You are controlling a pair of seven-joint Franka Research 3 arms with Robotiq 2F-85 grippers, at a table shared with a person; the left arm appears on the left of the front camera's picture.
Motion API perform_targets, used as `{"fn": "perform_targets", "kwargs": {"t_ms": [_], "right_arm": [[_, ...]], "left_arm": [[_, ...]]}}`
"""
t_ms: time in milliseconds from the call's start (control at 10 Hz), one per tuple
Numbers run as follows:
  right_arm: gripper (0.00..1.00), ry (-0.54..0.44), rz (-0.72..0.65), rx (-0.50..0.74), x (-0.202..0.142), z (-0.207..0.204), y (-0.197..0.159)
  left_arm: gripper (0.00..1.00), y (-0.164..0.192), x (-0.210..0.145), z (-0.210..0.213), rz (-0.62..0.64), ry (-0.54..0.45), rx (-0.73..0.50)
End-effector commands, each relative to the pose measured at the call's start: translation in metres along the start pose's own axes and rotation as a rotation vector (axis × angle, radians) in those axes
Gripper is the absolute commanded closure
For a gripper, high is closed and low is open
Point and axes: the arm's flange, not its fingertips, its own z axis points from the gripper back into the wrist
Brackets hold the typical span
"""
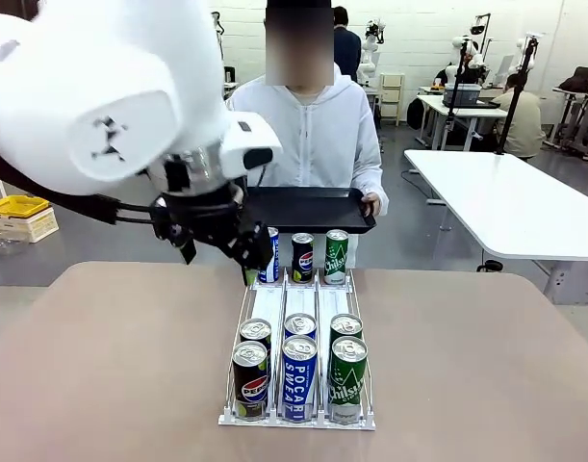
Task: Retrieve and hand over the desired beverage to the person.
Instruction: Pick up a can of the same type that the person held from the Automatic Can Dispenser.
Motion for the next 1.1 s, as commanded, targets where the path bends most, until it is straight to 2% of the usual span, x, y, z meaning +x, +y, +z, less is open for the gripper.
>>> {"fn": "perform_targets", "kwargs": {"t_ms": [0, 100, 200, 800, 1000], "right_arm": [[0.00, -0.014, 0.014, 0.022, 0.002, 0.000, -0.002], [0.00, -0.014, 0.014, 0.022, 0.002, 0.000, -0.002], [0.00, -0.014, 0.014, 0.022, 0.002, 0.000, -0.002], [0.00, -0.014, 0.014, 0.022, 0.002, 0.000, -0.002], [0.00, -0.014, 0.014, 0.022, 0.002, 0.000, -0.002]], "left_arm": [[0.00, -0.006, 0.016, 0.008, 0.004, 0.036, -0.045], [0.00, 0.003, 0.020, 0.010, 0.011, 0.060, -0.112], [0.00, -0.006, 0.004, -0.004, 0.000, 0.021, -0.011], [0.00, -0.007, 0.010, -0.004, -0.021, 0.034, -0.033], [0.00, -0.047, -0.001, -0.015, 0.078, 0.089, -0.033]]}}
